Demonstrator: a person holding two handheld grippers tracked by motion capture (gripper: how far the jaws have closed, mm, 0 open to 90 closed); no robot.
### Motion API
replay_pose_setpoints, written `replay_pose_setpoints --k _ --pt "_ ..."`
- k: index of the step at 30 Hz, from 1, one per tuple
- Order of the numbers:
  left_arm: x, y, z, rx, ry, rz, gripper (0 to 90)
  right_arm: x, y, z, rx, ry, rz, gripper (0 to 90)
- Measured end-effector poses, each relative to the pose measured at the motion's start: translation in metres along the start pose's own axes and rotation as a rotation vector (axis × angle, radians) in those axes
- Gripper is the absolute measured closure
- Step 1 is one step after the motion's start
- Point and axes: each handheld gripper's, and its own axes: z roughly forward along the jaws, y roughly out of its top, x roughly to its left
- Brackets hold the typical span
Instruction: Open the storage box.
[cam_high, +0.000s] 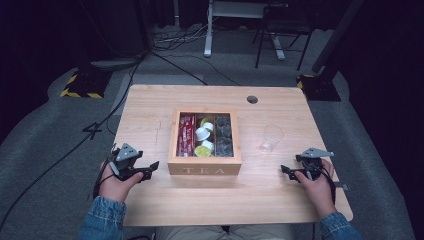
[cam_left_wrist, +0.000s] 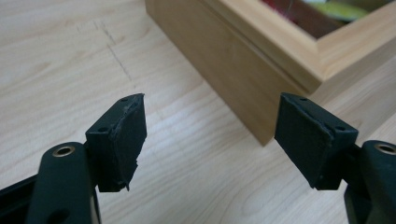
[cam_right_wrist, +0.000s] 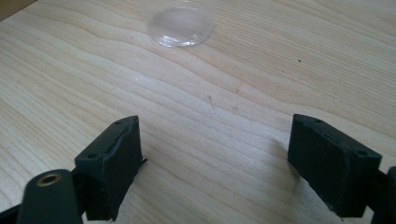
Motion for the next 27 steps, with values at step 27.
replay_pose_setpoints --k 27 --pt "-0.037 0.012 0.036 0.040 -0.123 0.120 25.1 0.000 0.000 0.000 0.000 0.001 0.000 17.5"
